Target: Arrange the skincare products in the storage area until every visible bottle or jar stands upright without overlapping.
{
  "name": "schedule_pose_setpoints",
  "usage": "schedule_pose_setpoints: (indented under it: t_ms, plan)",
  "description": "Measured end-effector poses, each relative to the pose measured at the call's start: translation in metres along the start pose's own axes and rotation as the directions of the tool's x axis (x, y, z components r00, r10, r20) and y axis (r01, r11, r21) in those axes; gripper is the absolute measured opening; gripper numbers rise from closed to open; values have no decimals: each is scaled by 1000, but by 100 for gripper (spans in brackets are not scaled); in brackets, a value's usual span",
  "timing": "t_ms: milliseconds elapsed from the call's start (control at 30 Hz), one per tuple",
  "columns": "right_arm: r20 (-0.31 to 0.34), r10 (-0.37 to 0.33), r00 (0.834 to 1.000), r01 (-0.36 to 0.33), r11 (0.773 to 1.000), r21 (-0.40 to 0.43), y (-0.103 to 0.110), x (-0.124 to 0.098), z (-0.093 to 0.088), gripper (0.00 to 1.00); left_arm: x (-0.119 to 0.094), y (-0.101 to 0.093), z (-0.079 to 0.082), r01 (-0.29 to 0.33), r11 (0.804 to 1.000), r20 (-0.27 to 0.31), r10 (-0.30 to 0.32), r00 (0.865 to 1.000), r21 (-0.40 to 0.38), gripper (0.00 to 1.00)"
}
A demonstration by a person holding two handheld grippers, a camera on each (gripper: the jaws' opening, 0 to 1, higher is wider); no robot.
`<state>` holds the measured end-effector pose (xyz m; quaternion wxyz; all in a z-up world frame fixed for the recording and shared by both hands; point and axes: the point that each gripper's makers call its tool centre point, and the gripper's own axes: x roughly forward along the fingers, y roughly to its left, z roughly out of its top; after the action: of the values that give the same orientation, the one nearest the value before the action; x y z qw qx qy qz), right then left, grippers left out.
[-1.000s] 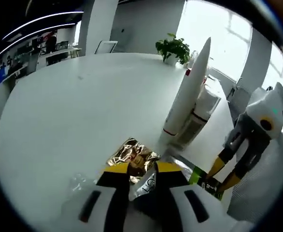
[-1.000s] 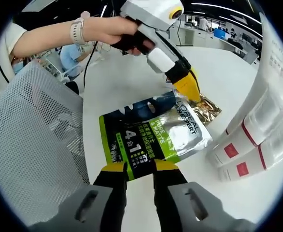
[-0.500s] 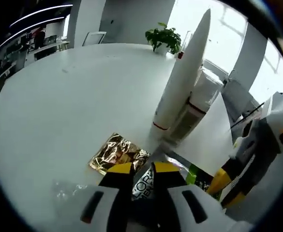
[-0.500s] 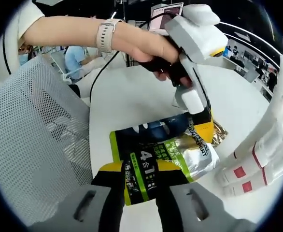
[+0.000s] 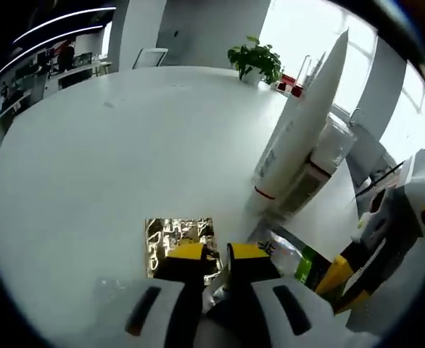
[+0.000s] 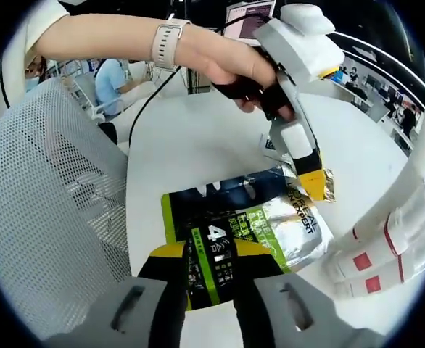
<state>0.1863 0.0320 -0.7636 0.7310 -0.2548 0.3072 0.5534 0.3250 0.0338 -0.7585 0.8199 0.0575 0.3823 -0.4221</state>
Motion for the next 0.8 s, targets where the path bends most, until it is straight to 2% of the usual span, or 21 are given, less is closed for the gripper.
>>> schedule_pose_setpoints:
  t_ms: [300,433,600,733,800]
  plan:
    - [3,41,999,-41,999,6,-9,1,0,18,-10,28,-4,-44,999,1,45,999,-27,8]
    - [4,43,999,-43,999,14,-12,1,0,18,-11,32,-5,-75,997,-2,75,997,-34,7]
    - [4,33,999,-33,999,19,-17,2,0,19,-17,53,-6,-120,991,-2,120,993,-53,6]
    - [7,34,999,-34,999,25,-20,3,1,19,-20,52,-5,-127,990,3,127,992,-58,7]
    - [8,32,999,-32,999,25,-21,3,1,19,-20,55,-4,-149,988,11,150,989,-48,6]
